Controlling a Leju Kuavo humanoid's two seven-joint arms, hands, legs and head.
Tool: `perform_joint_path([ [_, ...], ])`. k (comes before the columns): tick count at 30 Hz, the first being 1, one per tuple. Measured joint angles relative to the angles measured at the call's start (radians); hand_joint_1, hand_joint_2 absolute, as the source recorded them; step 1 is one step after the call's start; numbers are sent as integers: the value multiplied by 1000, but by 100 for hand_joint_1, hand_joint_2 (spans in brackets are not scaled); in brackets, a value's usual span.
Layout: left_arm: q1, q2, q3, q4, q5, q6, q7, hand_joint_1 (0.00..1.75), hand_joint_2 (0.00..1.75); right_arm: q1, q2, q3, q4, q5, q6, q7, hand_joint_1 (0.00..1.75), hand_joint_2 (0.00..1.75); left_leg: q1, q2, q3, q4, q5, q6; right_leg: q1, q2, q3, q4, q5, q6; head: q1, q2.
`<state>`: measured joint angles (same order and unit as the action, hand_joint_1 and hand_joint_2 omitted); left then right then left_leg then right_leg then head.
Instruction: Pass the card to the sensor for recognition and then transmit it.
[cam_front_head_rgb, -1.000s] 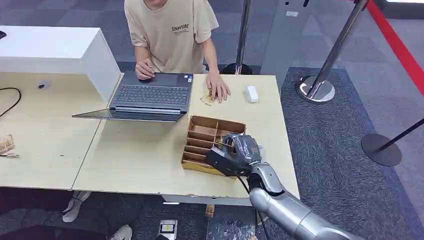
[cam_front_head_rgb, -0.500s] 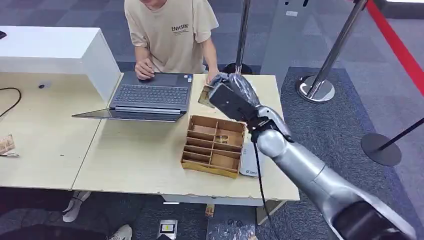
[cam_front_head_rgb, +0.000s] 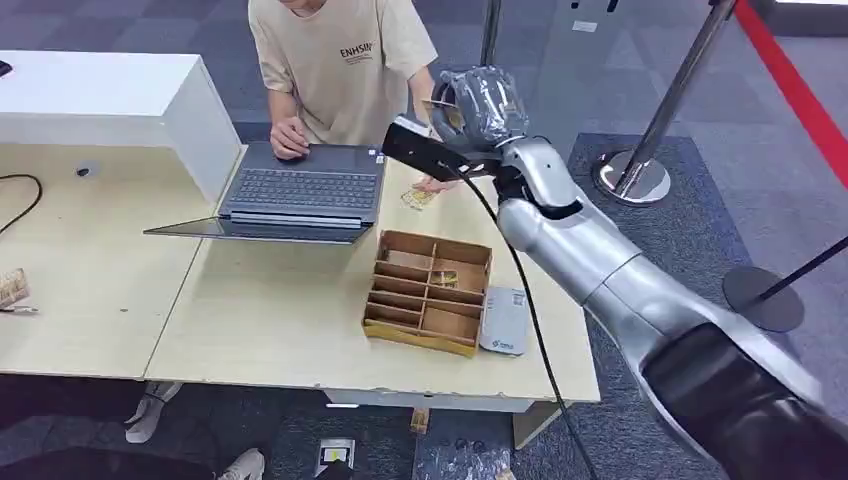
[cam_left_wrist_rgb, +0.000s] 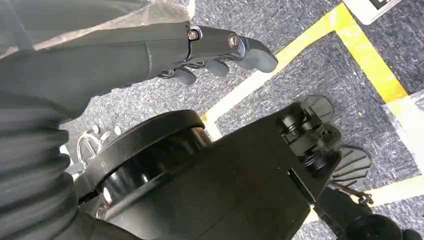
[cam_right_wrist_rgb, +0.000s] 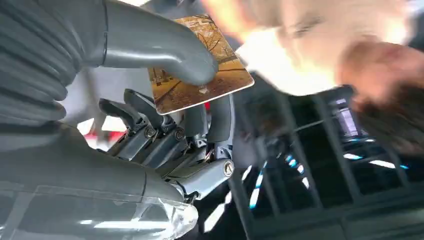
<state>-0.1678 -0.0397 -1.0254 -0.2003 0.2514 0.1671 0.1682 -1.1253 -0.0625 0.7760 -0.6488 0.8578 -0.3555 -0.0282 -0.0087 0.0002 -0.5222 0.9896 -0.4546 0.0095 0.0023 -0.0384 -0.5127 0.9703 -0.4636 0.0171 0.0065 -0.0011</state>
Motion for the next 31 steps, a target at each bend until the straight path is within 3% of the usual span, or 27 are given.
perform_joint_path([
  [3, 0, 0, 0, 0, 1, 0, 3, 0, 175, -7, 18, 70, 55, 138, 2, 41, 175, 175, 0, 0, 0, 0, 0, 0, 0, 0, 0, 0, 0, 0, 0, 0],
  [8, 0, 0, 0, 0, 5, 0, 7, 0, 175, -9, 40, 138, 120, 173, -10, 90, 175, 175, 0, 0, 0, 0, 0, 0, 0, 0, 0, 0, 0, 0, 0, 0],
  [9, 0, 0, 0, 0, 5, 0, 8, 0, 175, -9, 43, 148, 132, 176, -10, 98, 2, 175, 0, 0, 0, 0, 0, 0, 0, 0, 0, 0, 0, 0, 0, 0],
  [10, 0, -1, 0, 0, 4, 0, 9, 0, 175, -9, 45, 156, 141, 173, -10, 100, 0, 0, 0, 0, 0, 0, 0, 0, 0, 0, 0, 0, 0, 0, 0, 0],
  [15, 0, -2, 0, 0, 1, 0, 11, 0, 175, -8, 54, 162, 179, 92, 11, 92, 0, 0, 0, 0, 0, 0, 0, 0, 0, 0, 0, 0, 0, 0, 0, 0],
  [20, 1, -3, 0, 0, 0, 6, 11, 0, 175, -4, 57, 122, 193, -88, -13, 32, 0, 0, 0, 0, 0, 0, 0, 0, 0, 0, -1, 0, 0, 0, 0, 0],
  [24, 7, -3, 0, 0, 6, 18, 14, 0, 175, 20, 56, 35, 174, -335, -80, -78, 0, 0, 0, 0, 0, 0, 0, 0, 0, 0, -1, 0, 0, 0, 0, 0],
  [27, 13, -3, 0, 0, 16, 29, 13, 0, 175, 58, 56, -45, 139, -484, -87, -139, 0, 0, 0, 0, 0, 0, 0, 0, 0, 0, -1, 0, 0, 0, 0, 0],
  [31, 27, -2, 2, 0, 29, 48, 2, 0, 175, 191, 48, -156, -11, -742, -90, -183, 0, 0, 0, 0, 0, 0, 0, 0, 0, 0, 0, 0, 0, 0, 0, 0],
])
